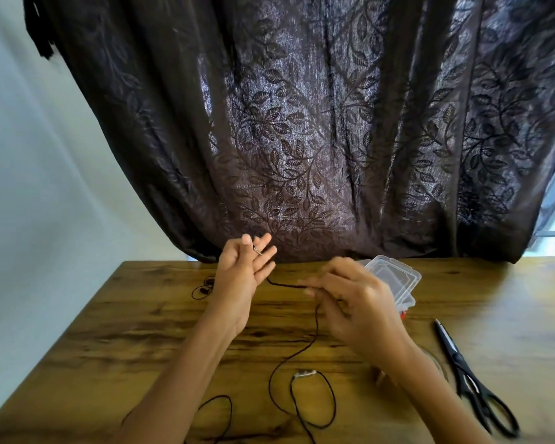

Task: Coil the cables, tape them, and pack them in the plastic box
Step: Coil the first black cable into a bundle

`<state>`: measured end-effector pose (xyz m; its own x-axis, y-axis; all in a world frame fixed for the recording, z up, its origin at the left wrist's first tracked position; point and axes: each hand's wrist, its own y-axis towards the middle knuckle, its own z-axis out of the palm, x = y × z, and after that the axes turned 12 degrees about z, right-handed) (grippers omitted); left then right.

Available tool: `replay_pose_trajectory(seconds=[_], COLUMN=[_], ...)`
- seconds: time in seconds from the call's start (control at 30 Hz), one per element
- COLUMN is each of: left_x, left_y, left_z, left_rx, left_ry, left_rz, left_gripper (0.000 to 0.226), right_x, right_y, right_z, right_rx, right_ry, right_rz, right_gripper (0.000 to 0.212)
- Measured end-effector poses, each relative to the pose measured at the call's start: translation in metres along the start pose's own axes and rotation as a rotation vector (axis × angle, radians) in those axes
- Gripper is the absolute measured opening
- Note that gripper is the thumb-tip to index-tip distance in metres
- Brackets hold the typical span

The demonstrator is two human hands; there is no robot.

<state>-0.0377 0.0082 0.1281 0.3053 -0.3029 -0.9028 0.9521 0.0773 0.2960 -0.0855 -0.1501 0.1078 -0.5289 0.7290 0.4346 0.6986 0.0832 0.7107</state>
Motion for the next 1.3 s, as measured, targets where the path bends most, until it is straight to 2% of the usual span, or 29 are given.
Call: replay_pose_trajectory(seconds=[0.13, 0.23, 0.4, 0.57, 0.87, 0.97, 1.1, 1.2, 1.3], left_x=[-0.003, -0.012, -0.026, -0.038, -0.040, -0.042, -0.044, -0.045, -0.046], left_y=[-0.009, -0.016, -0.023, -0.020, -0.011, -0.006, 0.002, 0.005, 0.003], left_z=[0.005, 0.009, 0.012, 0.013, 0.010, 0.004, -0.004, -0.009, -0.006], left_rx=[0.127, 0.286, 0.457, 0.418, 0.342, 0.311, 0.253, 0.219, 0.223], left_ry=[0.052, 0.087, 0.016, -0.183, -0.290, -0.312, -0.320, -0.298, -0.220], left_rz=[-0.046, -0.110, -0.221, -0.236, -0.188, -0.168, -0.135, -0.116, -0.112], left_gripper=[0.023, 0.026, 0.028, 0.028, 0.028, 0.028, 0.030, 0.031, 0.029], right_x=[0.010, 0.013, 0.009, -0.001, -0.013, -0.015, -0.022, -0.023, -0.024], right_y=[0.030, 0.051, 0.074, 0.073, 0.042, 0.028, 0.002, -0.015, -0.024], right_z=[-0.009, -0.014, -0.017, -0.009, 0.013, 0.016, 0.017, 0.015, 0.022], right_rx=[-0.033, -0.033, 0.078, 0.045, 0.005, 0.005, 0.076, 0.189, 0.197], right_ry=[-0.016, 0.000, 0.263, 0.419, 0.554, 0.623, 0.711, 0.726, 0.671], right_rz=[-0.067, -0.068, 0.120, 0.223, 0.409, 0.520, 0.597, 0.655, 0.721], right_gripper=[0.017, 0.018, 0.011, 0.014, 0.019, 0.013, 0.016, 0.025, 0.039])
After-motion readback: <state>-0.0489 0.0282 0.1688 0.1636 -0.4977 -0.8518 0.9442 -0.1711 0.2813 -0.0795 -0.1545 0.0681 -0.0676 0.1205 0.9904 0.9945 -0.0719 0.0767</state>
